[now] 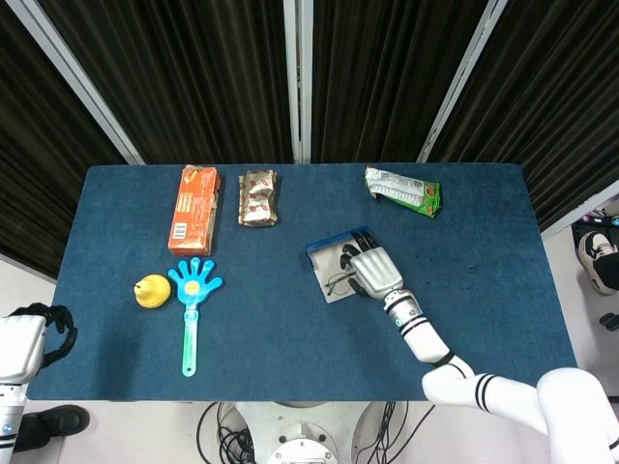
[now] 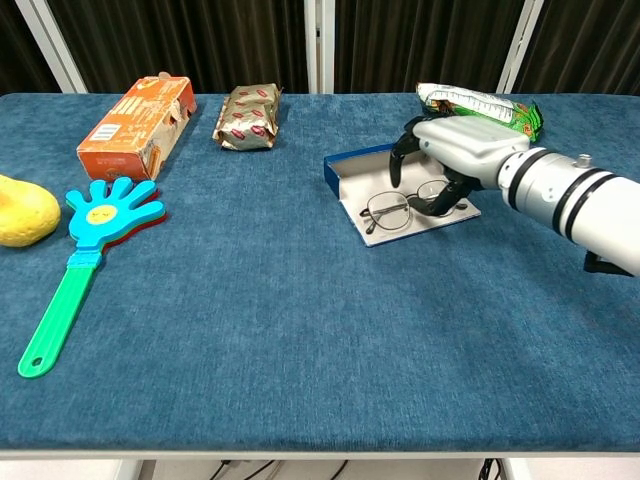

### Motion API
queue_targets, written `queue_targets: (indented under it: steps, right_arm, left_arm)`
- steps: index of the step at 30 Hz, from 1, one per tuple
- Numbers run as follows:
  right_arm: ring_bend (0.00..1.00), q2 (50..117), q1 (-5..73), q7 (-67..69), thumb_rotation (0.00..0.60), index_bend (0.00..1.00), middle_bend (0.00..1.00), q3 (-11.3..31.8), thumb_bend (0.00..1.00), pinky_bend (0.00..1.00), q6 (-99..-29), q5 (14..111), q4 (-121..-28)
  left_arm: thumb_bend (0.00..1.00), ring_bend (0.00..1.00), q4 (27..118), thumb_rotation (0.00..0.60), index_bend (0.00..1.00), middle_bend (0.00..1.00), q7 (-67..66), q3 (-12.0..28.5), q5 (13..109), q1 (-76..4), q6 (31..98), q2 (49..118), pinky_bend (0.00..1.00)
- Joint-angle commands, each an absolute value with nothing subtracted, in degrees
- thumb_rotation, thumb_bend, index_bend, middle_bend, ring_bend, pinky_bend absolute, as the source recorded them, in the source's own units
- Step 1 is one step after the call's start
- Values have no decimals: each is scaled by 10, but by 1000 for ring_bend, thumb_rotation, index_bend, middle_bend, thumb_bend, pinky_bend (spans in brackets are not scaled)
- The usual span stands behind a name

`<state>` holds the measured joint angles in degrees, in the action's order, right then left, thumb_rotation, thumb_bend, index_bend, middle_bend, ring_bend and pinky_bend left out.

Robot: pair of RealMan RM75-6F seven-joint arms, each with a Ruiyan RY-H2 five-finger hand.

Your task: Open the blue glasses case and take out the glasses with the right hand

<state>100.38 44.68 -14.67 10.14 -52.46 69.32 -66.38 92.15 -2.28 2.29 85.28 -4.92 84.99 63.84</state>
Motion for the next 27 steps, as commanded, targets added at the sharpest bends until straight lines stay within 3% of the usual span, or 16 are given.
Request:
queue_targets:
  steps: [1, 6, 17, 20, 27]
  right_arm:
    - [0, 1008, 450, -150, 600, 417, 252, 103, 356, 0, -521, 692, -658]
    - [0, 1015, 452, -153, 600, 449, 262, 104, 393, 0, -511, 685, -646]
    - [0, 1014, 445, -133, 600, 655, 336, 104, 477, 0, -519, 696, -643]
    - [1, 998, 440, -113, 600, 713, 371, 97, 477, 0, -538, 726, -668]
    - [3, 942, 447, -63, 600, 730, 387, 70, 477, 0, -562, 825, -774]
  left_arm:
    - [380, 449, 921, 600, 605, 614, -22, 23, 853, -49, 850, 638, 511]
    - [380, 449, 921, 600, 606, 614, -19, 23, 853, -49, 850, 638, 511]
    - [380, 449, 921, 600, 605, 614, -17, 23, 853, -49, 849, 637, 511]
    - [380, 449, 921, 600, 605, 615, -18, 23, 853, -49, 849, 638, 511]
    - [380, 449, 922, 600, 605, 614, -21, 23, 853, -50, 849, 638, 511]
